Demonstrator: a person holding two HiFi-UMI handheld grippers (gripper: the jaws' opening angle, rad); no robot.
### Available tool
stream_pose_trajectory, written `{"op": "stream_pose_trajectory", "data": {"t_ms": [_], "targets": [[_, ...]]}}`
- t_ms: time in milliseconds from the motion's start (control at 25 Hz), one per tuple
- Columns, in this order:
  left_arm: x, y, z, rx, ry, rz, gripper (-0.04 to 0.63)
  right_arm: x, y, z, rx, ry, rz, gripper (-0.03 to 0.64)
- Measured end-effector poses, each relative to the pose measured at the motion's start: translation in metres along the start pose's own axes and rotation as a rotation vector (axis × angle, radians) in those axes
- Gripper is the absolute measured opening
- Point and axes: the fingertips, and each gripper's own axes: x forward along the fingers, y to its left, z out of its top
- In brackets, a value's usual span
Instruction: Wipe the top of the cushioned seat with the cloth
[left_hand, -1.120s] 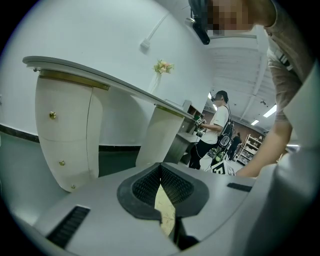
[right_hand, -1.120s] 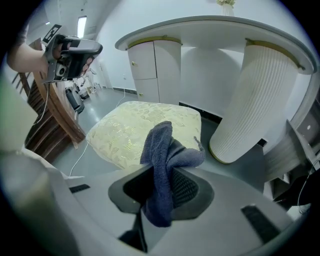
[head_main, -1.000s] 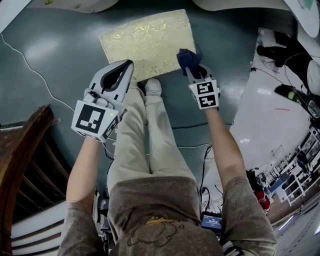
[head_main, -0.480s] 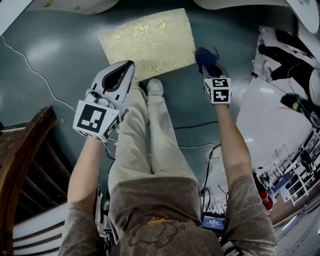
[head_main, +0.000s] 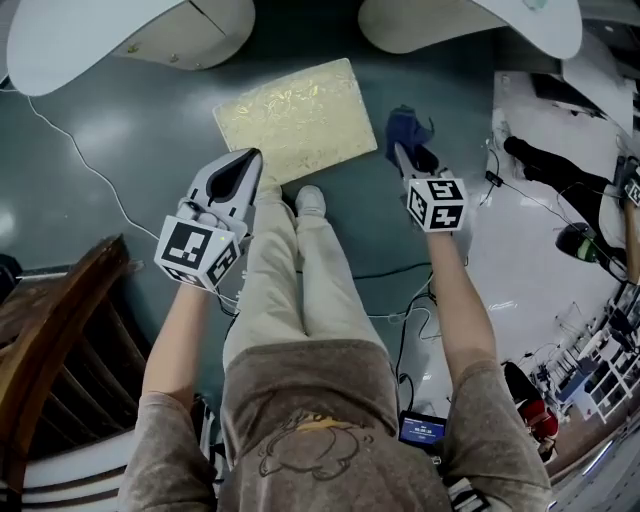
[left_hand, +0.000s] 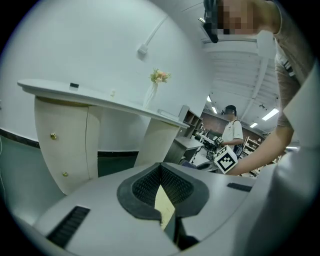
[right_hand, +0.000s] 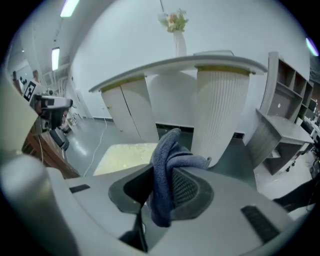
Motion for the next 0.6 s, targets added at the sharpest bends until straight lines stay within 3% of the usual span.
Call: {"op": "stream_pose_trajectory", "data": {"t_ms": [160,360,600], "targets": [[-0.023,-0.018,0.050,0.009,-0.036,-0.003,0.017,-0.052,0.034,0.068,0.023,-0.122,0.038,0.100],[-0.050,-0.043,0.132,0.086,-0.093,-0.026,0.017,-0.119,0.066,0.157,0.006,-0.269,0.075,0.100],[-0.095,-0.073,0.216,0.140,-0.160,-0.039,0.017,-0.204,0.103,0.229,0.001,-0.414,0.095,0.100]]}}
